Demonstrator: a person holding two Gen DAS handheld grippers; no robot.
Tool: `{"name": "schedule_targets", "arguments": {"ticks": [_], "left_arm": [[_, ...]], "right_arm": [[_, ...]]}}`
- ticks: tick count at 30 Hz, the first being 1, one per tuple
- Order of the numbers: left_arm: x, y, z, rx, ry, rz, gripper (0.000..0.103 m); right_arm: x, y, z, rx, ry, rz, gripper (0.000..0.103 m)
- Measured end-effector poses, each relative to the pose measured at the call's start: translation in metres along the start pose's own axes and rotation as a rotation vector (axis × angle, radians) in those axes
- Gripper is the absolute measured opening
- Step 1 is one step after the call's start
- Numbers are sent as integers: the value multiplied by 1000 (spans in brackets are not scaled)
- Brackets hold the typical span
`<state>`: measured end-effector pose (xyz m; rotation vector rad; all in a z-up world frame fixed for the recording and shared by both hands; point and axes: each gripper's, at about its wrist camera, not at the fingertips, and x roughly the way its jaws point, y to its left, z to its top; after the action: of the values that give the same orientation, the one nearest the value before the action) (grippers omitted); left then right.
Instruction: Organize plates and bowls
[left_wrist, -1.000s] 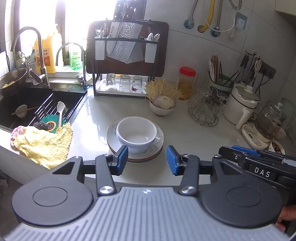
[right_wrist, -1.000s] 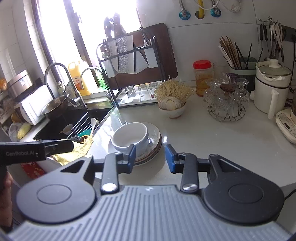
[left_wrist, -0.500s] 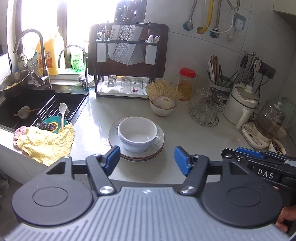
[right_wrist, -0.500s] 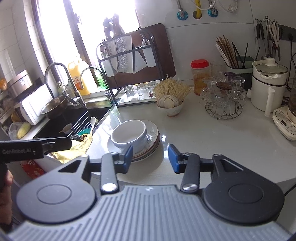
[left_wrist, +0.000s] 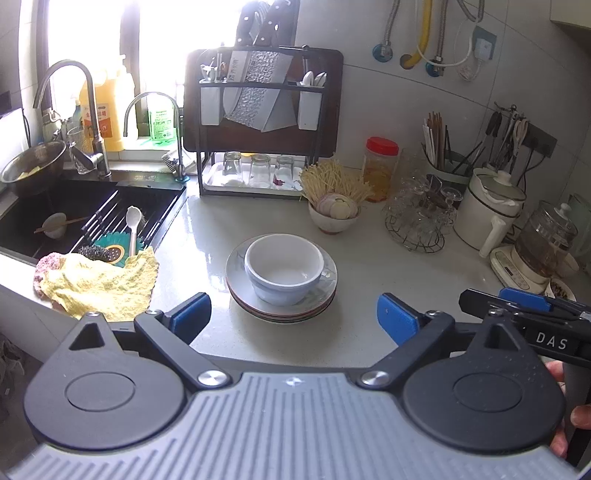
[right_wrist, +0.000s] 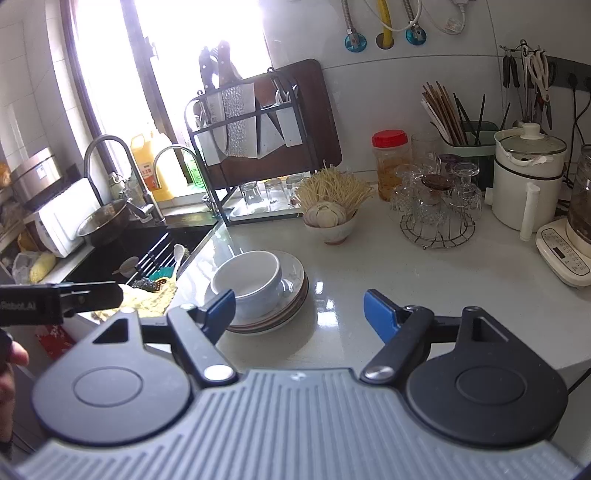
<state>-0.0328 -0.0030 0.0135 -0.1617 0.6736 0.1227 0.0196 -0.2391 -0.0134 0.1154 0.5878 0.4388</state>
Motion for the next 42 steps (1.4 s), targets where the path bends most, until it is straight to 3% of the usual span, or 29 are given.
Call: {"name": "schedule_targets", "arguments": {"ticks": [2, 4, 6, 23, 42], "left_arm": [[2, 2, 0, -6, 5, 4, 99], [3, 2, 0, -4, 11, 3, 99], [3, 2, 1, 9, 9, -4, 99], [5, 5, 0, -7, 35, 47, 100], [7, 2, 4, -6, 24, 32, 100]], "right_arm": [[0, 1, 1, -11, 0, 4, 79], [1, 2, 1, -15, -4, 9, 95], [1, 3, 2, -25, -11, -3, 103], [7, 8, 1, -22, 26, 31, 103], [5, 7, 0, -13, 17, 26, 103]]}}
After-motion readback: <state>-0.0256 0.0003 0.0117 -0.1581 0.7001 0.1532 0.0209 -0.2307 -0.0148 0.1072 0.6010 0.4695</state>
